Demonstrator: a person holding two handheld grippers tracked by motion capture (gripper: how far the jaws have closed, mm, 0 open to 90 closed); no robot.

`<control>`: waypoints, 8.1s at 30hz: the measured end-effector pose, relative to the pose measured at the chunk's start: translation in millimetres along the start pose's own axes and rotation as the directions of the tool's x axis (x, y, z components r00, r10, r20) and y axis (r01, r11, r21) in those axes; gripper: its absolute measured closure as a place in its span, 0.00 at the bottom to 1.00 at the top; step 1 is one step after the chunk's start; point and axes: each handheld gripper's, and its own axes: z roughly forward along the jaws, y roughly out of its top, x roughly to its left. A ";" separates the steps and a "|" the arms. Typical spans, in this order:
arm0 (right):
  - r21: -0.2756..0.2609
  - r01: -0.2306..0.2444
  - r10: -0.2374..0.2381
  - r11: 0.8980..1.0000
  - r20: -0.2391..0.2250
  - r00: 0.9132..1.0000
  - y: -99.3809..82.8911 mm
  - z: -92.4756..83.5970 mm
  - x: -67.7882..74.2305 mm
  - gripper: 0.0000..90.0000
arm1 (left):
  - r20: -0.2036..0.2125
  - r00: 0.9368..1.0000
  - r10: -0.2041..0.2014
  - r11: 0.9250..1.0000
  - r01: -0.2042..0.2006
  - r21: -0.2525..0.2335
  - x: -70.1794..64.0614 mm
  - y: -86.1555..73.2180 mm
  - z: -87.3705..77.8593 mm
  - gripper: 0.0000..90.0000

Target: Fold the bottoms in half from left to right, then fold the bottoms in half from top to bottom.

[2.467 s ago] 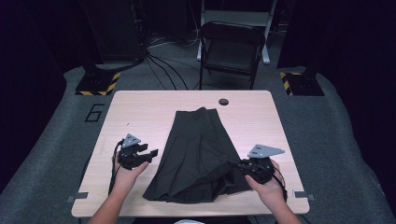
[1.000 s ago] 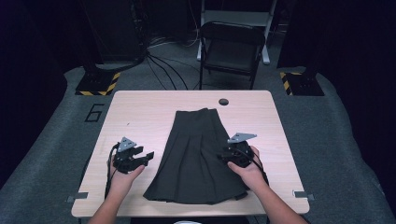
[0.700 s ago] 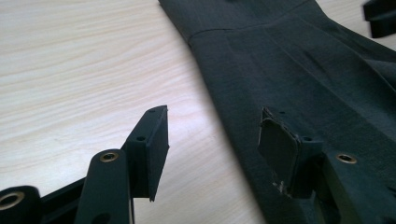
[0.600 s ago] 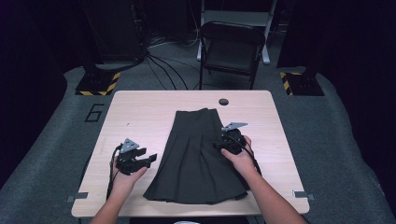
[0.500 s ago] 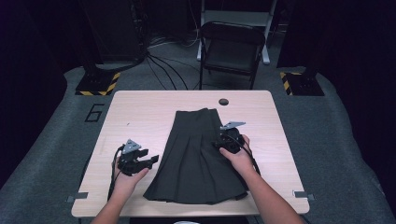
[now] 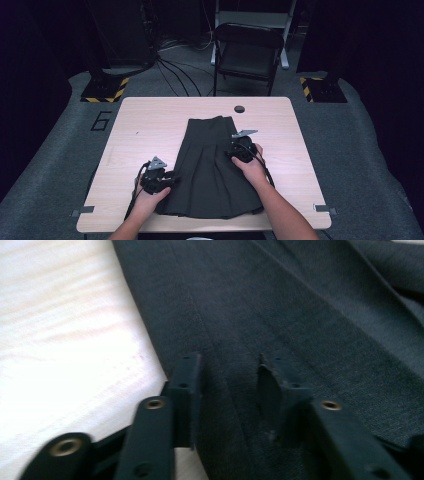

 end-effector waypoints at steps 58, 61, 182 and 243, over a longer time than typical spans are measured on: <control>0.036 -0.103 0.099 0.994 0.108 0.989 0.6 0.1 -50.4 0.88 | 0.076 0.994 0.078 0.997 -0.078 0.000 -46.6 25.9 46.0 0.99; 0.036 -0.104 0.098 0.994 0.126 0.987 -0.3 0.9 -49.2 0.82 | 0.103 0.993 0.058 0.998 -0.058 -0.005 -44.8 25.2 46.3 0.95; 0.119 0.082 -0.076 0.989 -0.053 0.996 -76.1 -56.0 63.1 0.53 | 0.016 1.000 -0.018 0.998 0.016 0.068 11.5 -11.1 -2.6 0.75; -0.009 0.105 -0.105 0.994 -0.024 0.994 -5.3 16.4 36.4 0.49 | -0.048 0.996 -0.075 0.995 0.072 -0.062 51.6 63.7 36.5 0.44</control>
